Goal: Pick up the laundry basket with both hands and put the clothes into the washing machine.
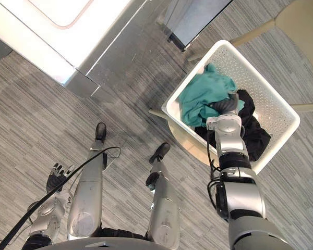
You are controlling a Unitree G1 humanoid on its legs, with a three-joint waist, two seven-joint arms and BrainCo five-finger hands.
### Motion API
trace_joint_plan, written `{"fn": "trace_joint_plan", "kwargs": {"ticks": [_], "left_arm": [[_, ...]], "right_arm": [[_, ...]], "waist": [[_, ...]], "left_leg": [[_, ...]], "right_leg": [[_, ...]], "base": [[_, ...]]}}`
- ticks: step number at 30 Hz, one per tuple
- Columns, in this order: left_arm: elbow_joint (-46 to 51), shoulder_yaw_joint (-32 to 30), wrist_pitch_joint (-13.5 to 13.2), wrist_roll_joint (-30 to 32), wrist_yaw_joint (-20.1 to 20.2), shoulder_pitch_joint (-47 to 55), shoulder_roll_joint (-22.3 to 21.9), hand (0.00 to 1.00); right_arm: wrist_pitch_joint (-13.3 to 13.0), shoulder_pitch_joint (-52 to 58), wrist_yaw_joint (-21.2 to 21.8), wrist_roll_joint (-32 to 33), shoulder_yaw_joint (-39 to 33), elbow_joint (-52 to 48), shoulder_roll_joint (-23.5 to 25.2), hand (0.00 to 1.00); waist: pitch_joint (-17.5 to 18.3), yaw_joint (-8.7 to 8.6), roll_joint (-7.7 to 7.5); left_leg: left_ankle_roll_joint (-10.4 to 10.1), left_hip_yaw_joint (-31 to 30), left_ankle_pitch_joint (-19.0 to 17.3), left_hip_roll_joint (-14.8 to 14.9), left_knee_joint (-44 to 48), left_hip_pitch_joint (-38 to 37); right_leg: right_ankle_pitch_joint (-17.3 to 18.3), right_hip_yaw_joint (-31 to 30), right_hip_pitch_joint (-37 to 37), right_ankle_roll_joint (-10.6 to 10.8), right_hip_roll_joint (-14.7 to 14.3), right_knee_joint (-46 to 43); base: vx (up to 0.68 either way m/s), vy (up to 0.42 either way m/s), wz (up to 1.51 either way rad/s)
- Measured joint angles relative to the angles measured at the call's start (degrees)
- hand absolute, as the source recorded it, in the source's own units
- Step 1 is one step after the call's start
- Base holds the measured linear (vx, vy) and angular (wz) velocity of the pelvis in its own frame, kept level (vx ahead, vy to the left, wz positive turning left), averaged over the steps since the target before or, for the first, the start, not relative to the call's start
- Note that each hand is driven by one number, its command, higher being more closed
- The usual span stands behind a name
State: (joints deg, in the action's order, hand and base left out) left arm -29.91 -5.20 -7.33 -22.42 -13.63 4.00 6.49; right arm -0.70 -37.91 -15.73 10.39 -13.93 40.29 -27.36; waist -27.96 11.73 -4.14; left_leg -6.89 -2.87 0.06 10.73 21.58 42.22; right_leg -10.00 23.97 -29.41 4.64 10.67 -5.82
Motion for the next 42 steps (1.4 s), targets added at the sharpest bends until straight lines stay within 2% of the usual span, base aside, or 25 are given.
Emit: {"fn": "trace_joint_plan", "kwargs": {"ticks": [3, 4, 5, 7, 11, 14, 17, 19, 21, 23, 25, 27, 28, 31, 33, 35, 37, 38, 40, 41, 42], "left_arm": [[0.07, -1.61, 0.12, 0.00, -0.32, -0.08, -0.96, 0.00], [0.09, -1.76, 0.40, 0.04, -0.90, -0.10, -1.15, 0.00], [0.07, -1.98, 0.50, 0.04, -1.04, -0.10, -1.23, 0.00], [0.10, -2.81, 0.68, 0.09, -1.09, -0.12, -1.89, 0.00], [-0.52, -3.77, 1.17, 0.09, -1.06, -0.14, -2.19, 0.00], [-3.05, -4.51, 1.68, 0.21, -0.98, -0.16, -2.50, 0.00], [-7.43, -7.37, 2.71, 0.30, -0.64, -0.27, -2.79, 0.00], [-10.82, -9.81, 3.70, 0.83, 0.13, -0.01, -3.31, 0.00], [-13.84, -14.05, 4.90, 2.01, 0.72, 0.62, -3.72, 0.00], [-14.69, -21.06, 5.33, 3.02, 1.34, 2.28, -3.63, 0.00], [-14.68, -25.70, 5.48, 3.84, 1.40, 2.69, -3.12, 0.00], [-14.10, -33.20, 5.57, 4.03, 1.34, 3.09, -1.30, 0.00], [-13.76, -34.83, 5.57, 3.97, 1.24, 3.09, -0.73, 0.00], [-7.17, -41.21, 5.61, 3.10, -0.02, 3.03, 1.75, 0.00], [2.84, -43.53, 5.49, 2.33, -1.70, 2.81, 2.46, 0.00], [16.77, -45.20, 3.92, 6.03, -5.90, 1.99, 3.97, 0.00], [25.87, -45.66, 2.18, 9.49, -9.30, 0.29, 5.70, 0.00], [28.03, -45.70, 2.12, 10.72, -10.24, -0.28, 5.86, 0.00], [37.49, -44.39, 2.13, 18.24, -14.77, -2.35, 5.50, 0.00], [38.71, -43.99, 2.19, 19.06, -15.23, -2.55, 5.42, 0.00], [43.36, -42.00, 2.21, 23.01, -16.99, -2.76, 4.98, 0.00]], "right_arm": [[-2.52, 2.19, -2.54, 12.10, -6.66, -5.97, 4.20, 1.00], [-4.56, 3.56, -3.96, 17.85, -7.94, -9.89, 5.92, 1.00], [-5.45, 4.12, -4.52, 19.97, -8.58, -11.92, 6.81, 1.00], [-9.02, 5.73, -6.14, 26.56, -10.00, -18.84, 8.86, 1.00], [-12.16, 7.20, -7.10, 32.32, -11.11, -28.49, 11.27, 1.00], [-13.36, 8.96, -6.74, 34.27, -10.88, -34.15, 13.64, 1.00], [-14.05, 12.91, -6.05, 34.80, -10.87, -40.09, 15.57, 1.00], [-14.35, 16.74, -5.52, 34.92, -10.89, -43.53, 17.02, 1.00], [-14.80, 21.43, -4.16, 35.51, -10.88, -45.89, 19.04, 1.00], [-15.36, 25.72, -2.82, 36.51, -10.86, -46.56, 20.80, 1.00], [-15.38, 27.98, -1.74, 36.54, -10.95, -46.58, 20.84, 1.00], [-15.38, 30.90, -0.75, 36.54, -10.98, -46.57, 21.06, 1.00], [-15.38, 31.24, -0.40, 36.54, -11.02, -46.56, 21.12, 1.00], [-15.43, 32.29, 0.76, 36.56, -11.69, -45.95, 21.18, 1.00], [-15.43, 32.81, 0.76, 36.55, -12.39, -45.38, 21.35, 1.00], [-15.54, 32.81, 0.90, 36.50, -13.61, -45.25, 22.20, 1.00], [-15.69, 32.80, 0.96, 36.46, -13.46, -44.52, 22.45, 1.00], [-15.69, 32.80, 1.01, 36.46, -13.36, -44.10, 22.45, 1.00], [-15.34, 32.82, 1.58, 36.35, -12.27, -43.63, 22.82, 1.00], [-15.34, 32.82, 1.59, 36.35, -11.93, -43.63, 22.86, 1.00], [-15.21, 32.85, 1.92, 36.34, -10.81, -43.61, 23.20, 1.00]], "waist": [[-0.02, -0.61, -0.06], [-0.02, -0.86, -0.06], [-0.02, -1.09, -0.06], [0.09, -1.50, -0.24], [0.16, -1.90, -0.36], [0.20, -2.39, -0.33], [0.77, -2.78, -0.29], [2.69, -3.23, -0.40], [6.08, -3.43, -0.53], [10.75, -3.89, -0.54], [12.94, -4.15, -0.37], [17.60, -4.22, -0.16], [18.30, -4.34, 0.04], [21.72, -4.38, 0.87], [24.01, -4.24, 1.33], [26.08, -3.95, 1.77], [26.77, -4.00, 2.48], [26.96, -4.01, 2.69], [27.85, -4.32, 3.81], [27.83, -4.37, 3.91], [27.93, -4.37, 4.22]], "left_leg": [[-0.24, 0.38, 0.46, 0.15, -0.86, -1.65], [-0.24, 0.59, 0.45, 0.31, -1.16, -2.35], [-0.24, 0.69, 0.46, 0.34, -1.49, -2.78], [-0.04, 1.76, 0.45, 0.62, -2.33, -4.03], [-0.25, 2.89, 0.56, 0.87, -2.47, -6.13], [-0.42, 4.01, 0.46, 0.83, -2.43, -9.28], [-0.34, 4.59, -1.23, 0.35, -1.72, -12.72], [-0.36, 4.66, -2.14, -0.18, -1.66, -14.34], [-0.33, 5.33, -2.86, -0.35, -1.69, -16.48], [-0.14, 6.11, -3.13, -0.95, -2.94, -19.68], [-0.43, 6.24, -2.97, -1.49, -4.28, -22.21], [-0.60, 6.57, -2.82, -1.96, -6.76, -25.34], [-0.60, 6.62, -2.72, -2.00, -7.21, -26.39], [-0.86, 7.03, -2.28, -2.10, -10.48, -30.73], [-1.02, 6.87, -1.76, -2.05, -12.37, -32.48], [-1.07, 6.84, -1.55, -2.11, -13.89, -34.67], [-1.06, 7.00, -1.55, -2.26, -14.55, -36.57], [-1.06, 7.23, -1.55, -2.27, -14.88, -37.11], [-1.05, 7.65, -1.55, -2.26, -15.02, -37.78], [-1.05, 7.74, -1.55, -2.25, -15.10, -38.01], [-1.06, 8.47, -1.55, -2.14, -15.78, -39.18]], "right_leg": [[0.53, -0.02, 0.75, 0.43, 0.25, -1.01], [0.99, -0.10, 1.04, 0.52, 0.34, -1.70], [1.09, -0.09, 1.27, 0.57, 0.36, -1.82], [1.89, -0.12, 1.39, 0.65, 0.83, -2.97], [3.47, -0.87, 1.72, 0.81, 1.54, -5.71], [4.71, -1.12, 3.83, 1.13, 2.41, -7.41], [7.36, -1.03, 6.32, 1.67, 4.17, -10.75], [8.78, -0.62, 7.67, 2.11, 5.13, -12.26], [10.19, -0.24, 9.60, 2.60, 5.92, -13.24], [11.53, 0.07, 12.36, 3.16, 6.62, -13.30], [12.14, 0.31, 14.46, 3.56, 7.18, -13.23], [12.39, 0.56, 16.98, 3.86, 7.12, -11.64], [12.34, 0.72, 17.94, 3.95, 6.99, -10.99], [11.91, 1.16, 21.98, 4.35, 6.24, -7.75], [10.97, 1.83, 24.41, 4.56, 5.42, -4.93], [9.82, 2.00, 27.10, 4.71, 4.56, -1.64], [9.18, 1.92, 29.46, 4.76, 4.17, 0.35], [8.93, 1.82, 29.78, 4.81, 4.07, 0.88], [7.77, 1.48, 31.08, 4.82, 3.57, 3.11], [7.67, 1.32, 31.22, 4.83, 3.50, 3.32], [7.28, 0.45, 31.69, 4.82, 3.24, 3.99]], "base": [[0.01, -0.004, 0.00], [0.00, 0.000, 0.00], [0.00, 0.000, 0.00], [0.00, 0.000, 0.00], [0.02, -0.004, -0.02], [0.06, -0.004, 0.03], [0.03, -0.004, 0.11], [0.07, 0.003, 0.19], [0.11, -0.004, 0.15], [0.14, -0.004, 0.11], [0.11, -0.001, 0.10], [0.13, -0.009, 0.03], [0.13, -0.016, -0.02], [0.11, -0.028, -0.01], [0.10, -0.031, 0.04], [0.10, -0.019, -0.03], [0.07, -0.009, -0.04], [0.04, -0.004, -0.10], [0.01, -0.003, -0.12], [0.00, -0.005, -0.20], [-0.01, -0.005, -0.24]]}}
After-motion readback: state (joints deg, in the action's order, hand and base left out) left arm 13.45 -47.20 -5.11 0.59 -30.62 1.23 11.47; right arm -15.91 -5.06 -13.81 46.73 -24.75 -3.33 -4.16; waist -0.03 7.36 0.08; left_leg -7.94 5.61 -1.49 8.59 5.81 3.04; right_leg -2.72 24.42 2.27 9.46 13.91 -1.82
